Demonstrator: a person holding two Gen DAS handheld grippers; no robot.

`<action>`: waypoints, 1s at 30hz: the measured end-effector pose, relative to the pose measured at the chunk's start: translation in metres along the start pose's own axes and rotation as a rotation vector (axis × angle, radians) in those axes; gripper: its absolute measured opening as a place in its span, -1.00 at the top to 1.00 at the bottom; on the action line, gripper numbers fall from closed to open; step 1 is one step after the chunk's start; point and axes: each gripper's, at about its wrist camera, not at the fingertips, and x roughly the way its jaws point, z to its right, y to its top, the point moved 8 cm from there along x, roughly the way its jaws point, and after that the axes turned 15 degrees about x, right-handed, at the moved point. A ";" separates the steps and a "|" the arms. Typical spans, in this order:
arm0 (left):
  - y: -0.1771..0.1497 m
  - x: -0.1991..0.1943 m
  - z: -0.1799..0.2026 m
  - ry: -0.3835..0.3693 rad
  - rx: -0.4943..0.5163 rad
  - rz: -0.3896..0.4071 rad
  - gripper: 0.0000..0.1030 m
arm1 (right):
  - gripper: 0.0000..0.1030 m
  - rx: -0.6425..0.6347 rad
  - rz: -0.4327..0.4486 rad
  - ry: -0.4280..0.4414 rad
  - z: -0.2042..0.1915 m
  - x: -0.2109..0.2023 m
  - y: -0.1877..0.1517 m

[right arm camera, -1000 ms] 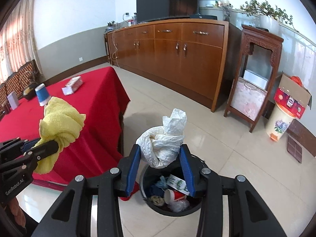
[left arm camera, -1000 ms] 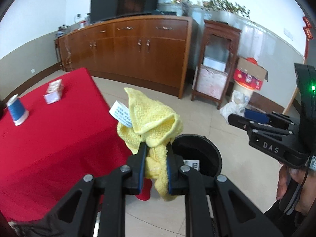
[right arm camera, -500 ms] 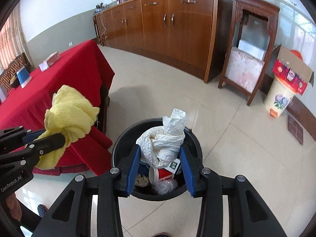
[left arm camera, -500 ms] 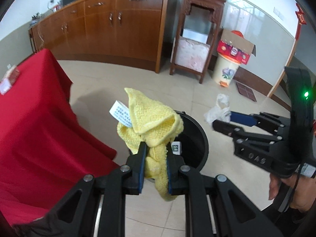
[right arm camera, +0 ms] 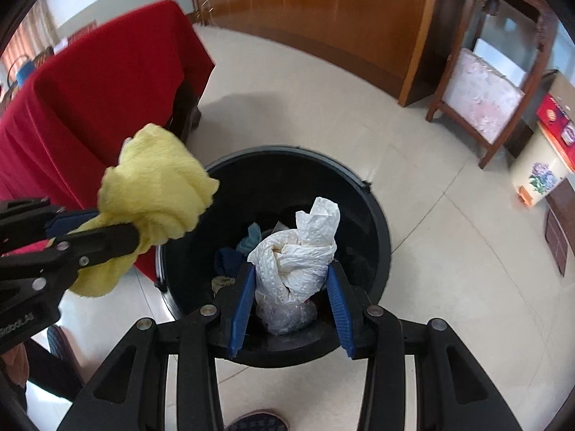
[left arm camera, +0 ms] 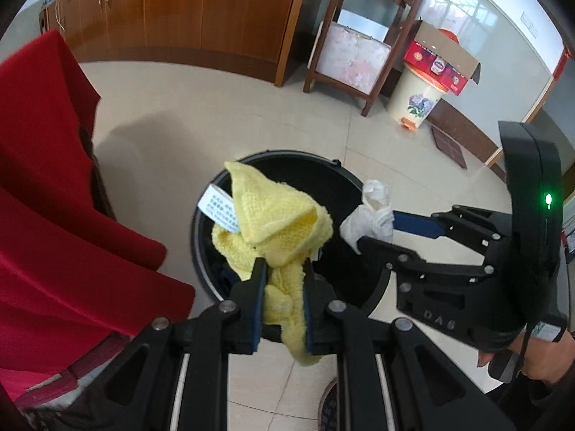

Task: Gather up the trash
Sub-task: 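Open both grippers to drop the tissue and cloth into the bin, then move both tools back toward the table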

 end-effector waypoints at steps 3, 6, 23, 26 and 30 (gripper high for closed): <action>0.001 0.007 -0.001 -0.015 -0.001 -0.001 0.42 | 0.13 -0.051 -0.003 -0.017 -0.001 0.011 -0.003; -0.004 0.007 -0.018 0.095 -0.017 -0.006 -0.75 | -0.62 -0.061 -0.005 -0.084 0.007 0.025 -0.006; -0.010 -0.055 -0.032 0.218 -0.006 0.068 -0.99 | -1.00 0.101 0.110 -0.175 0.032 -0.016 0.011; -0.011 -0.073 -0.038 0.230 -0.018 0.090 -0.99 | -1.00 0.126 0.125 -0.161 0.027 -0.024 0.012; -0.016 -0.098 -0.044 0.250 -0.032 0.121 -0.99 | -1.00 0.176 0.155 -0.144 0.018 -0.046 0.015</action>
